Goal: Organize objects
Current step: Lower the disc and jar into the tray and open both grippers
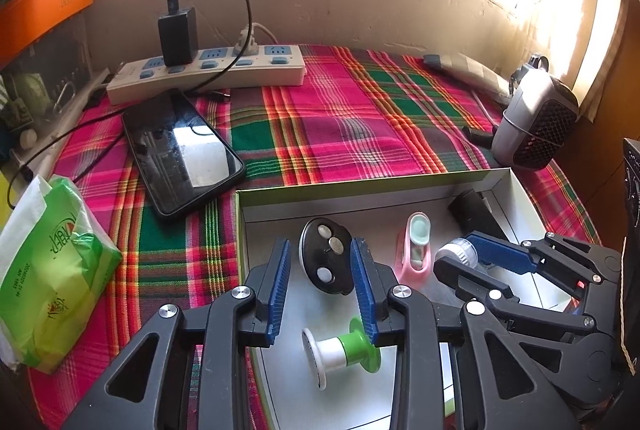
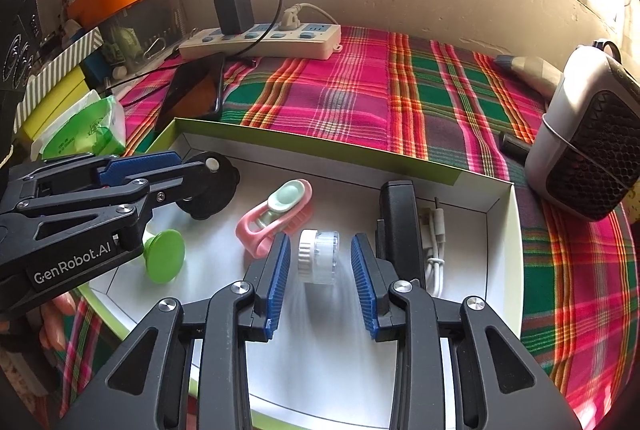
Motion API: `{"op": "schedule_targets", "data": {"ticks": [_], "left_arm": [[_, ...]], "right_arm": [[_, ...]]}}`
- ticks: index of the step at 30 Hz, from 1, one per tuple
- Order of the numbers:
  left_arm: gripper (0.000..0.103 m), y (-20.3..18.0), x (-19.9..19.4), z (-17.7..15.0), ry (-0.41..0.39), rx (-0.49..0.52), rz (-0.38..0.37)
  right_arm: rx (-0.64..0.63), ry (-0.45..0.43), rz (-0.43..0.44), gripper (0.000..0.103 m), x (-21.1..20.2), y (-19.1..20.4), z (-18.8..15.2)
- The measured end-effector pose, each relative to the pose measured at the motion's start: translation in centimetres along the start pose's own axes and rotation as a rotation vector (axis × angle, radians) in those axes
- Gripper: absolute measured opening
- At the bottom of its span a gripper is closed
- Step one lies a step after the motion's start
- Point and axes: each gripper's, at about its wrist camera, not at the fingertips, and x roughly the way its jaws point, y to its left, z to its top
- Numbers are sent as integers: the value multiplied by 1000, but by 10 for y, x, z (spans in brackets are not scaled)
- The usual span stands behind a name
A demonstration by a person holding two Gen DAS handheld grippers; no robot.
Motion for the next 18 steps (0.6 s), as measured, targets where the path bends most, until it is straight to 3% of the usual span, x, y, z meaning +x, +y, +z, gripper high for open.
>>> {"op": "schedule_targets", "data": {"ticks": [18], "left_arm": [[29,-14,-49,-21,-65,25,33]], "right_arm": [[54,-80,25,33,-43,3,-12]]}}
